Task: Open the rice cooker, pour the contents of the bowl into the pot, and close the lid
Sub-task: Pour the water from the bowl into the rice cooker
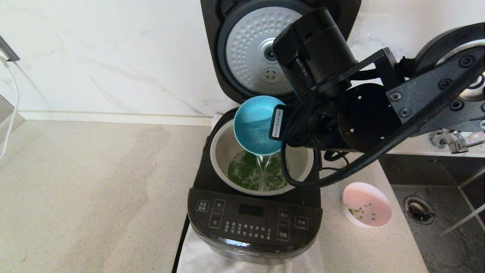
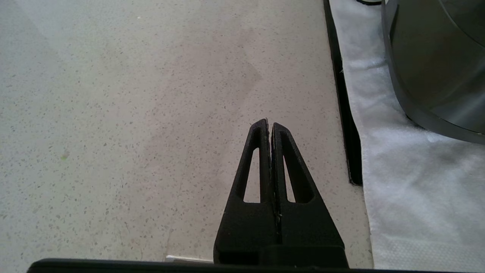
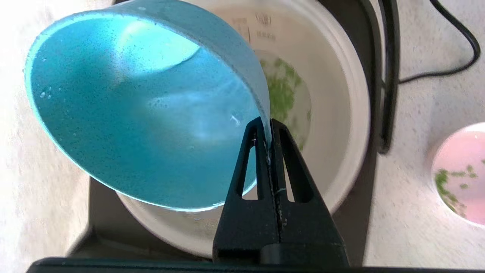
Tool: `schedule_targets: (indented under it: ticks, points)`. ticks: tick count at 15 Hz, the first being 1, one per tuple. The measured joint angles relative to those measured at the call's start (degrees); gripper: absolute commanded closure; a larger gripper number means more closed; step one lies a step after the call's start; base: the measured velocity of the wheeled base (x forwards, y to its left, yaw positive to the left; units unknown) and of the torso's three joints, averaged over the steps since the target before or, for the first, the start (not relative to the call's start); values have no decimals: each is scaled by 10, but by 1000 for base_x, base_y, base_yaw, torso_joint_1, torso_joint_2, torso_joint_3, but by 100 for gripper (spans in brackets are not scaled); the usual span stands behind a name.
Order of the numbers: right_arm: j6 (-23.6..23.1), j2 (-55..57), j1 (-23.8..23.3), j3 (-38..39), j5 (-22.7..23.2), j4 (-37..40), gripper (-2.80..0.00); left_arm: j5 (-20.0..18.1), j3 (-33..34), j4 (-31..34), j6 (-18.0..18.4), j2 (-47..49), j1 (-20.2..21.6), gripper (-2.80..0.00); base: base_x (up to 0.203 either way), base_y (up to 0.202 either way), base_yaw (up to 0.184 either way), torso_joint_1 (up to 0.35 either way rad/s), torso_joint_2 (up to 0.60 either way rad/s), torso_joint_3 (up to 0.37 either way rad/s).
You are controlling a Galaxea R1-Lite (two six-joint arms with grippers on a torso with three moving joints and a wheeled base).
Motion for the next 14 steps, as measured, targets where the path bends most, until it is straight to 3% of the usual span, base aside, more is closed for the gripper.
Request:
schedule_targets:
  ticks: [7,14]
  points:
    - [-11,5,-1,45,-41,-128,0,0,0,0,0,0,0,0,0,0,0,0,0,0]
    - [-74,-31,-9,215,-50,-337,0,0,0,0,0,0,0,0,0,0,0,0,0,0]
